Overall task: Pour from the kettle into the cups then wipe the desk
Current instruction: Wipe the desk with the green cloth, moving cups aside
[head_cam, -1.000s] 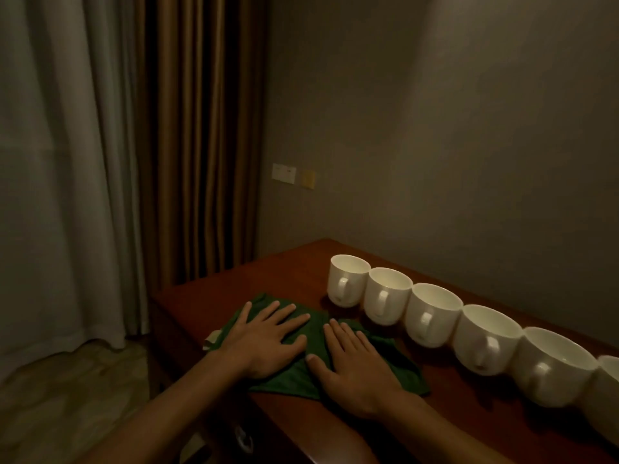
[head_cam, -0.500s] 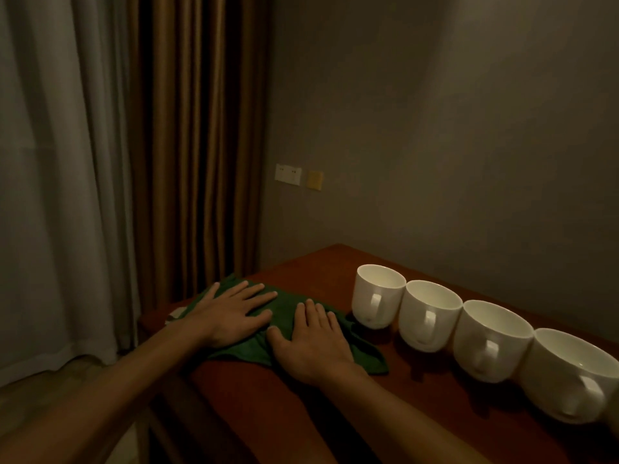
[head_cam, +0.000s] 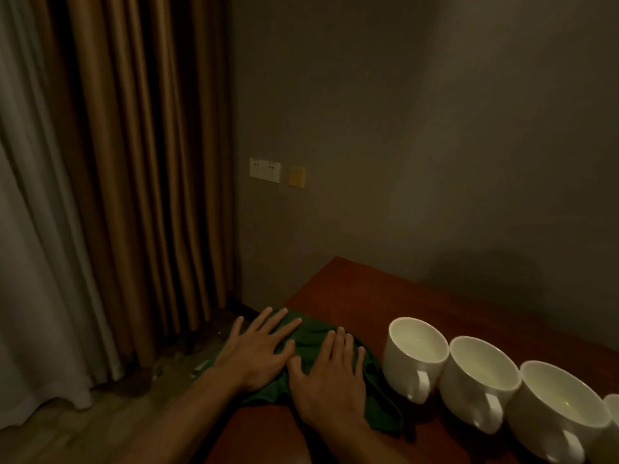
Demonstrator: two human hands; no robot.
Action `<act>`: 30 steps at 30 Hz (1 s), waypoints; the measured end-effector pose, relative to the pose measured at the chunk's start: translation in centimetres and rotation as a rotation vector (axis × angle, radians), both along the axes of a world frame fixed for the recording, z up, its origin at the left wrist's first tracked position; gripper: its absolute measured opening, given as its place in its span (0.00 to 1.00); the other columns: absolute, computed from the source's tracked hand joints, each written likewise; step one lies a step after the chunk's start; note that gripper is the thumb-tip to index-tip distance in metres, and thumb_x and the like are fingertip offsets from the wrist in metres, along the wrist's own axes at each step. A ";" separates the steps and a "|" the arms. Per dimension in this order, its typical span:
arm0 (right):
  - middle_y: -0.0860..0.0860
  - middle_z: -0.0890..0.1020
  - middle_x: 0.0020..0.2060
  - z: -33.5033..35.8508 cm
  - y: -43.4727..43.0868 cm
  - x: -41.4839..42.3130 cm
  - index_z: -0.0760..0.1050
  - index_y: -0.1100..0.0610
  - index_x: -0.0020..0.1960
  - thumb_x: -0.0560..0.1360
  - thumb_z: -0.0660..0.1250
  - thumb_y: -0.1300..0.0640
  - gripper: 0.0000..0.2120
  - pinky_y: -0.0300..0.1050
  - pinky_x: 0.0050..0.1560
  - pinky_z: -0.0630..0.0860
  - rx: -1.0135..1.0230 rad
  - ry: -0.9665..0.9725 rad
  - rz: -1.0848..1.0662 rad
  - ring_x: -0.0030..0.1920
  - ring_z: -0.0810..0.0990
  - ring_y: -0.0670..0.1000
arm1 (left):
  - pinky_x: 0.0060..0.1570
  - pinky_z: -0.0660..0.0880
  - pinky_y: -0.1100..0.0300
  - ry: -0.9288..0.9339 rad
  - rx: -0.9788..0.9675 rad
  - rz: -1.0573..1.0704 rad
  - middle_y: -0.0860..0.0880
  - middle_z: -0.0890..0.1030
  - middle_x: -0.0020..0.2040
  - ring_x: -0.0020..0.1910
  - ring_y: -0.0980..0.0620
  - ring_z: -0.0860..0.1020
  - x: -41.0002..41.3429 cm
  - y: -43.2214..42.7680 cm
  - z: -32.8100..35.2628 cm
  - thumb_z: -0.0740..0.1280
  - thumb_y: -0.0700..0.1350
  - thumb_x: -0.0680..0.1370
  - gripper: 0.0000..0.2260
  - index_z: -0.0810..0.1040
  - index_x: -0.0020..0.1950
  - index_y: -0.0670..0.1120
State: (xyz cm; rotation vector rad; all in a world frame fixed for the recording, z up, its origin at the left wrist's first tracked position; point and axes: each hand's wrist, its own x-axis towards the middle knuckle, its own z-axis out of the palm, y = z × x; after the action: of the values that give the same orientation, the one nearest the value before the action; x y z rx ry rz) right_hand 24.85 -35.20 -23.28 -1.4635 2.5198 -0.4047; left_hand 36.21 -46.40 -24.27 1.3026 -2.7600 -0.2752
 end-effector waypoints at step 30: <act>0.48 0.39 0.81 0.4 -13.2 -8.7 0.39 0.52 0.82 0.78 0.42 0.31 0.39 0.55 0.74 0.29 0.059 0.007 -0.670 0.80 0.38 0.49 | 0.78 0.34 0.51 -0.072 -0.012 -0.606 0.52 0.37 0.82 0.79 0.53 0.33 -16.7 -16.3 0.9 0.43 0.61 0.84 0.26 0.41 0.81 0.60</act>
State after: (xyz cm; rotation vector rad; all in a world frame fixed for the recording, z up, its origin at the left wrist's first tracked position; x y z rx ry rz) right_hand 16.14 -48.38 -22.83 -0.5591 2.9394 -0.4101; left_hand 19.51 -62.70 -23.33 0.4438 -3.1400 -0.2435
